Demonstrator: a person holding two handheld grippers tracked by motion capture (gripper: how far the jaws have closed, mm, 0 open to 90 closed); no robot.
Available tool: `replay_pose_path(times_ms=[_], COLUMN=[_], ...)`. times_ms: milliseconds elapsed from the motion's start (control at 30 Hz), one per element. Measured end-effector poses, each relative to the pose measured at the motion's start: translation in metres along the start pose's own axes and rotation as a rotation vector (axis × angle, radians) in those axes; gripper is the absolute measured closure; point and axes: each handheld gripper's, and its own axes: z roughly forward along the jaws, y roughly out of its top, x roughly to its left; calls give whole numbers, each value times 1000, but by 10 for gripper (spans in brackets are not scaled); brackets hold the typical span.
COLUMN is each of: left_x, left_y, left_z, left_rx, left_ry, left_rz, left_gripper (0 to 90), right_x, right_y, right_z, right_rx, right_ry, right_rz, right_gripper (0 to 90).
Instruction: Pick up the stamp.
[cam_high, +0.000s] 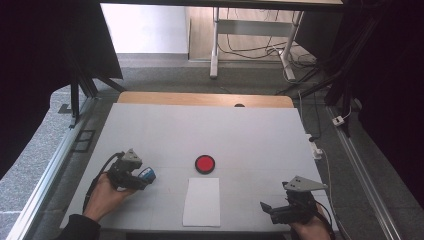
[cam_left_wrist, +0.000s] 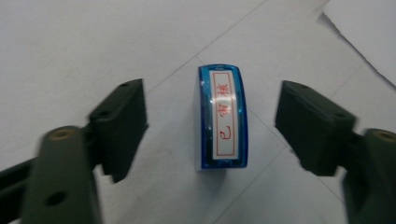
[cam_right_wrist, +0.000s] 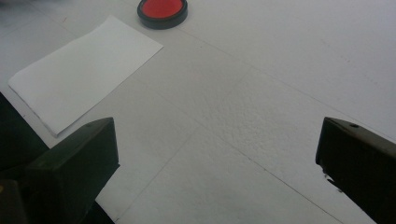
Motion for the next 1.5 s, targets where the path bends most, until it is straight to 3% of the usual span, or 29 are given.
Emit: replay_pose_path(times_ms=[200,333,467,633,833,1000,1167,1500], left_x=[0,1,1,0,0,2,1,-5], left_y=[0,0,0,1,1,1,1,6], left_z=[-2,-2,-2,-2,-2,-5,-7,-15], left_rx=[7,10,14,24,25,-3,-9,-67], left_ry=[-9,-8,-5,-4,2,-18,-22,-59], left_rz=[-16,-19,-16,0,8,-14,-2,7], left_gripper=[451,509,552,688,701,702,702,703], right_x=[0,0,1,1,1,1,1,1], right_y=[0,0,0,0,0,0,0,0], right_z=[0,0,1,0,1,1,0,0], right_rx=[1,6,6,9,8,9,6,5], right_ry=[1,-1,0,1,3,2,2,8], right_rz=[-4,-11,-10,-14,-16,-16,-15,-16], right_gripper=[0,0,0,0,0,0,0,0])
